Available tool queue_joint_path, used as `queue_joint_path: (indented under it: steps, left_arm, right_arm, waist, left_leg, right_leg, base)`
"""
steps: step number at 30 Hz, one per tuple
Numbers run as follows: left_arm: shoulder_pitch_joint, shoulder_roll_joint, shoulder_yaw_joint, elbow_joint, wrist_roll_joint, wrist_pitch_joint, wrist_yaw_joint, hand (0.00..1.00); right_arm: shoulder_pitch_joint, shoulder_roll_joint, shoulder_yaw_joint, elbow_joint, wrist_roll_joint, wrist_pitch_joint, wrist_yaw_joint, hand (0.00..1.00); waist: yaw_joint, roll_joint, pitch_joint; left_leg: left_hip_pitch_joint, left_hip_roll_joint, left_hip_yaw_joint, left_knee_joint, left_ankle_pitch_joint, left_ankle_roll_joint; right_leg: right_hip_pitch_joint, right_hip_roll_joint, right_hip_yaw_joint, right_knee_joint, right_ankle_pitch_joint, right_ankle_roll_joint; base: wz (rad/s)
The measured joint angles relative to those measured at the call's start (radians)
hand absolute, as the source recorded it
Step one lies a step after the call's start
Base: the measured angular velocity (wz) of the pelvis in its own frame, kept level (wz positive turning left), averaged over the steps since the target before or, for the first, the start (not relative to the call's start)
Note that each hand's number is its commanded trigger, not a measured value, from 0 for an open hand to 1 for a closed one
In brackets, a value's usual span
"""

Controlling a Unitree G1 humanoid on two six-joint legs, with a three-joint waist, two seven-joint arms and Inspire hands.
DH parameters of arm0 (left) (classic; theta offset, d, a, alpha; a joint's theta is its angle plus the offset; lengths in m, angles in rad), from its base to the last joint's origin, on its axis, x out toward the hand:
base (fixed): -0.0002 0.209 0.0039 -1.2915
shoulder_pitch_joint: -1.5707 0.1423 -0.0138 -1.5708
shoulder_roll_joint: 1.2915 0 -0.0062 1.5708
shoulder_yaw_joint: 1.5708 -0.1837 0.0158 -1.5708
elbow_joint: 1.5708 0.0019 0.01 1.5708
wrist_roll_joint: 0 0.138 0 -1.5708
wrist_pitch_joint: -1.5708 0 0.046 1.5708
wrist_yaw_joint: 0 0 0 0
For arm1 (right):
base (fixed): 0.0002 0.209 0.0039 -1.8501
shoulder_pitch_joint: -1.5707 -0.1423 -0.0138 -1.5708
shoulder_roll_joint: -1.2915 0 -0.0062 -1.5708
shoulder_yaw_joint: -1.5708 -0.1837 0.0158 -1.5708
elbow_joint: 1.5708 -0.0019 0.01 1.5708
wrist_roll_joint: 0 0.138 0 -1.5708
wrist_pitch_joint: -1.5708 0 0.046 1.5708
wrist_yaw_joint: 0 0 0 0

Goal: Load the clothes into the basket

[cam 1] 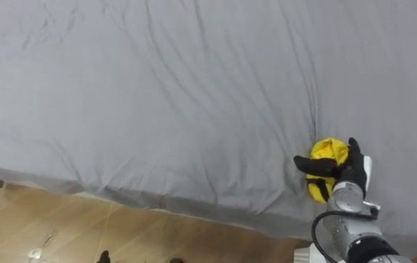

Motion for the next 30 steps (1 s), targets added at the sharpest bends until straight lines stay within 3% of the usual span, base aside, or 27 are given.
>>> queue_joint_path:
  steps: [8, 9, 10, 11, 15, 30]
  left_arm:
    - [-0.022, -0.016, -0.005, 0.0, -0.004, 0.003, 0.001, 0.0]
    - [-0.023, -0.016, -0.008, 0.0, -0.004, 0.003, 0.001, 0.0]
    - [-0.024, -0.016, -0.01, 0.0, -0.004, 0.003, 0.001, 0.0]
    - [-0.025, -0.016, -0.01, 0.002, -0.003, 0.004, 0.001, 0.0]
    - [-0.033, -0.024, -0.008, 0.004, 0.003, 0.016, 0.001, 0.0]
    - [-0.036, -0.034, -0.04, 0.01, -0.036, 0.017, 0.001, 0.0]
  right_arm:
    - [-0.002, -0.007, 0.007, 0.018, -0.038, 0.005, -0.061, 0.0]
    - [-0.002, -0.007, 0.012, 0.035, -0.04, 0.004, -0.064, 0.24]
    - [0.002, -0.007, 0.022, 0.043, -0.043, 0.006, -0.072, 0.76]
    - [0.007, -0.007, 0.027, 0.046, -0.048, 0.006, -0.074, 1.0]
    - [0.035, -0.001, 0.04, 0.094, -0.147, 0.006, -0.081, 1.0]
    - [0.087, 0.013, 0.042, 0.112, -0.104, 0.019, -0.077, 1.0]
  waist:
    - [0.013, -0.005, 0.0026]
    - [0.012, -0.005, 0.0026]
    - [0.012, -0.005, 0.0026]
    - [0.012, -0.004, 0.0028]
    - [0.009, -0.003, 0.0033]
    - [0.006, 0.003, 0.0011]
  left_leg:
    - [-0.016, -0.009, 0.001, -0.03, 0.021, 0.004]
    - [-0.019, -0.009, 0.001, -0.03, 0.021, 0.004]
    - [-0.019, -0.009, 0.002, -0.031, 0.021, 0.004]
    - [-0.019, -0.009, 0.001, -0.031, 0.021, 0.004]
    - [-0.019, -0.009, 0.0, -0.034, 0.021, 0.004]
    - [-0.018, -0.009, 0.001, -0.044, 0.023, 0.001]
  right_leg:
    - [-0.032, -0.008, 0.001, 0.002, 0.003, 0.002]
    - [-0.035, -0.008, 0.001, 0.002, 0.004, 0.002]
    - [-0.036, -0.009, 0.001, 0.002, 0.004, 0.002]
    - [-0.036, -0.009, 0.0, 0.002, 0.004, 0.002]
    - [-0.035, -0.008, 0.0, 0.001, 0.004, 0.002]
    - [-0.036, -0.005, 0.0, -0.004, 0.004, 0.002]
  base:
    - [0.0]
    - [0.0]
    - [0.0]
    - [0.0]
    - [0.0]
    - [0.0]
